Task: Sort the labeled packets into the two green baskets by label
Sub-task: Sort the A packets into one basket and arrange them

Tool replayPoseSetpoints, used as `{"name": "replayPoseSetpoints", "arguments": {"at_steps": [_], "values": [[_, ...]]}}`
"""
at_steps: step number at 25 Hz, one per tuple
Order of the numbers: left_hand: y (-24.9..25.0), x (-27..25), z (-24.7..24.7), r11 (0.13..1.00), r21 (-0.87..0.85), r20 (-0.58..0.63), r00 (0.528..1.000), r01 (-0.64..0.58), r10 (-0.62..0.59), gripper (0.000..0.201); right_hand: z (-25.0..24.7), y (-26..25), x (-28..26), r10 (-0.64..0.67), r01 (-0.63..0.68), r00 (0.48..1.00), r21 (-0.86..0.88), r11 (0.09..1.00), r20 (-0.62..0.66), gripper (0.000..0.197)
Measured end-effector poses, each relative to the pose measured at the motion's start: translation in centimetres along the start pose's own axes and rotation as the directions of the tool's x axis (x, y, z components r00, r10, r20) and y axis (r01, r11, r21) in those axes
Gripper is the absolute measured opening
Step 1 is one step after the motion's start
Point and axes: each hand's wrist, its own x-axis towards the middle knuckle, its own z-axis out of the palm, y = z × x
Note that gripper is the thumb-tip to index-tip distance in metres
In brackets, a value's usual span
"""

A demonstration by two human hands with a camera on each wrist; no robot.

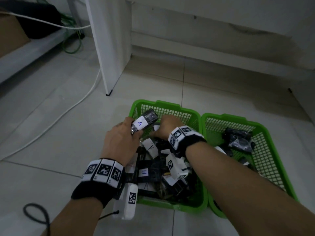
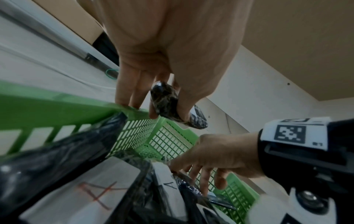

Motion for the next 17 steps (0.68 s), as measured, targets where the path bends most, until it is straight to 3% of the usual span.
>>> {"name": "replayPoseSetpoints", "arguments": {"at_steps": [3, 10, 14, 17], "values": [[-0.3, 0.3, -0.1, 1.0, 0.011, 0.02, 1.0, 0.019, -0.019, 0.03, -0.4, -1.1, 0.5, -0.05, 0.048, 0.998, -0.088, 0.995, -0.03, 0.033], [-1.2, 0.9, -0.6, 0.994, -0.075, -0.019, 0.997, 0.078, -0.08, 0.03, -2.1, -3.3, 2.3, -0.218, 0.213, 0.974, -0.083, 0.974, -0.054, 0.016], [-1.5, 1.1, -0.4, 0.996, -0.068, -0.028, 0.998, 0.061, -0.063, 0.029, -0.8, -3.5, 2.8, -0.157, 0.156, 0.986, -0.012, 0.988, -0.051, 0.018], [-1.4, 1.1, -0.5, 0.996, -0.066, -0.008, 0.998, 0.064, -0.065, 0.03, -1.9, -2.6, 2.2, -0.136, 0.129, 0.988, -0.096, 0.987, -0.069, 0.014]]}}
